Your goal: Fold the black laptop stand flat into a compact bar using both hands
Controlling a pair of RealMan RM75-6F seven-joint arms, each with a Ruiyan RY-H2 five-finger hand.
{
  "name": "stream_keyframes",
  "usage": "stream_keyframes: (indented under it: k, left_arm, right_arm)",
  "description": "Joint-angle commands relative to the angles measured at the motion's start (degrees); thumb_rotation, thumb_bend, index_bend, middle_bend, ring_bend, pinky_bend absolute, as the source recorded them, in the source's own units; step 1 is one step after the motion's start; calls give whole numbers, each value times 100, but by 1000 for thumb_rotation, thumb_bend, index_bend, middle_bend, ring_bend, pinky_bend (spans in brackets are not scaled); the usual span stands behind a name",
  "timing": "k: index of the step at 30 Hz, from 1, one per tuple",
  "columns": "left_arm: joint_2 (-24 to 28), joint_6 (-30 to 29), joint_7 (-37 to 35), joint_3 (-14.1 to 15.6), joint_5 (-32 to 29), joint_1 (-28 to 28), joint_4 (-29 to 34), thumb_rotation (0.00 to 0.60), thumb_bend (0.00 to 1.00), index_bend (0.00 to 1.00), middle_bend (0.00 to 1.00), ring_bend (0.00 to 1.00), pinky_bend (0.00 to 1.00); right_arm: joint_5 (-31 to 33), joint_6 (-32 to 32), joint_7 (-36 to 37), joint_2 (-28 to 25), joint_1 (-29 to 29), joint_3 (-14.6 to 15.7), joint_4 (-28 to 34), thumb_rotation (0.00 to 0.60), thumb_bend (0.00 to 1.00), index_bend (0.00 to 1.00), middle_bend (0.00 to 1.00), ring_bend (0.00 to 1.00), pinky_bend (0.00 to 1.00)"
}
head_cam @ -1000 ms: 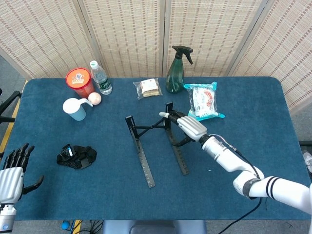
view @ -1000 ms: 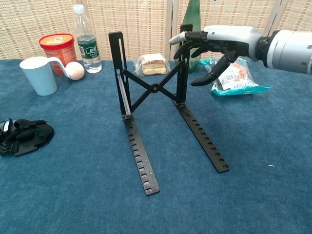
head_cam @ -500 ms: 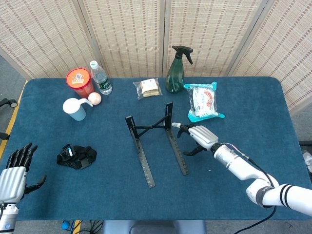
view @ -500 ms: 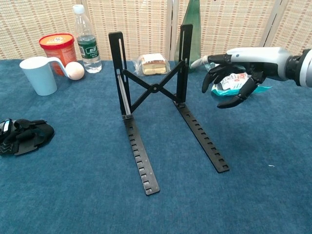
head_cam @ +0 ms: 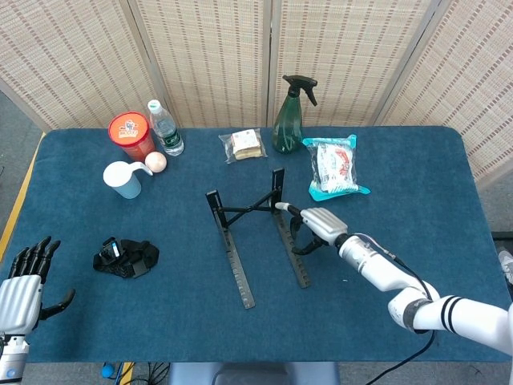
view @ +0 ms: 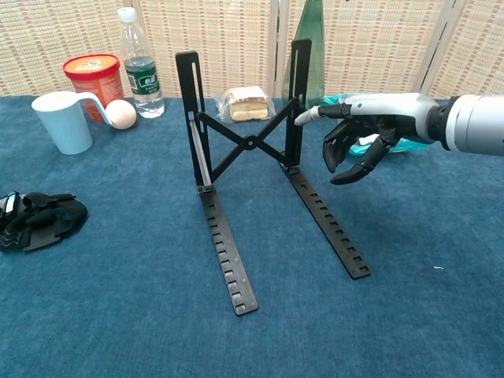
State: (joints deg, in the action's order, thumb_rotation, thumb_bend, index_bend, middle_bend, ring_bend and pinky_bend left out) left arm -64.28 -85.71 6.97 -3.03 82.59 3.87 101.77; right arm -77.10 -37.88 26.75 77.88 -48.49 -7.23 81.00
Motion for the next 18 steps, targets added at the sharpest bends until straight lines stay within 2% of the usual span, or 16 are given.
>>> stream_keyframes:
  k: [1, 8, 12, 18]
  left_arm:
    - [-3, 14, -15, -1, -14, 3, -10, 600, 235, 56, 5, 5, 4]
    - [-16, 37, -46, -7, -20, 16, -49, 600, 235, 56, 5, 5, 4]
    - [-3, 34, -57, -7, -34, 8, -60, 600, 235, 55, 5, 5, 3]
    - [-10, 66, -62, -7, -39, 24, -74, 600, 235, 56, 5, 5, 4]
  right_arm:
    - [111, 103, -38, 105, -46, -38, -135, 600, 132, 101, 566, 413, 323]
    - [363, 317, -162, 420, -142, -105, -476, 600, 133, 97, 591, 413, 323]
    - [389, 379, -210, 516, -149, -95, -552, 600, 132, 3, 636, 413, 323]
    - [441, 399, -249, 579, -118, -104, -638, 600, 132, 0, 647, 413, 323]
